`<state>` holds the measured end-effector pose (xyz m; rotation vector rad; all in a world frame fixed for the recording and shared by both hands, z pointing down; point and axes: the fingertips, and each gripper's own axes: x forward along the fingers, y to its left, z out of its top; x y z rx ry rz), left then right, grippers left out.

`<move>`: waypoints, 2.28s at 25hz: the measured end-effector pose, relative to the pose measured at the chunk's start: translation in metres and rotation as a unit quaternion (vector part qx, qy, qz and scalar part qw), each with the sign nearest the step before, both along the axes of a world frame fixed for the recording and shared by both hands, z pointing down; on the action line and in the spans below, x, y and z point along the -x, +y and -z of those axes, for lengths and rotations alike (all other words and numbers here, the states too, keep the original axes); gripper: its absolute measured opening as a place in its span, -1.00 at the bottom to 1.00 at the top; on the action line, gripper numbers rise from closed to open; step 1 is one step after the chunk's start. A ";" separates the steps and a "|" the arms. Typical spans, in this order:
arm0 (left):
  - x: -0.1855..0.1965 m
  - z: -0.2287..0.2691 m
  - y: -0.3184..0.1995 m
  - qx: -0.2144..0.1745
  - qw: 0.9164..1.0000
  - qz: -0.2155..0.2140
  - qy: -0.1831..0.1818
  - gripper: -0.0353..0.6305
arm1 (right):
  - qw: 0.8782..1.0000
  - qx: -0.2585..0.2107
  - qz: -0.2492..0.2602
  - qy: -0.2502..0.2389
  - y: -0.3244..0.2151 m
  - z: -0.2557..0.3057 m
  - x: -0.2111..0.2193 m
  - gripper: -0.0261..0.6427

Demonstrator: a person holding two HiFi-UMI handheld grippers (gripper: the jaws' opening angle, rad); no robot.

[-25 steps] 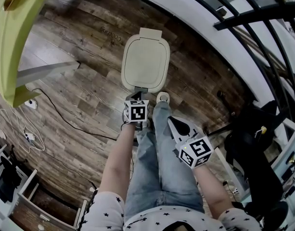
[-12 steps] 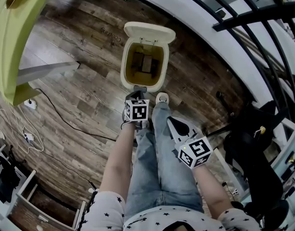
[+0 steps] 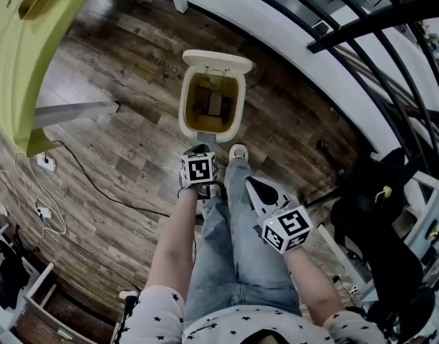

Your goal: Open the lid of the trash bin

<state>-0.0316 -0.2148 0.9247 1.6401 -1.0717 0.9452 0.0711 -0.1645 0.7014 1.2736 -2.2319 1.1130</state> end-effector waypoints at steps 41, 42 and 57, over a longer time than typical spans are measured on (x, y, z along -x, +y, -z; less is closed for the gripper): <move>0.028 0.259 0.126 -0.095 0.992 0.023 0.076 -0.86 | 0.994 -0.104 0.010 0.026 0.104 0.173 0.044 -0.94; 0.029 0.265 0.130 -0.097 0.992 0.022 0.078 -0.86 | 0.994 -0.105 0.012 0.028 0.108 0.176 0.045 -0.94; 0.040 0.361 0.159 -0.147 0.982 0.014 0.114 -0.86 | 0.990 -0.141 0.011 0.028 0.127 0.224 0.052 -0.94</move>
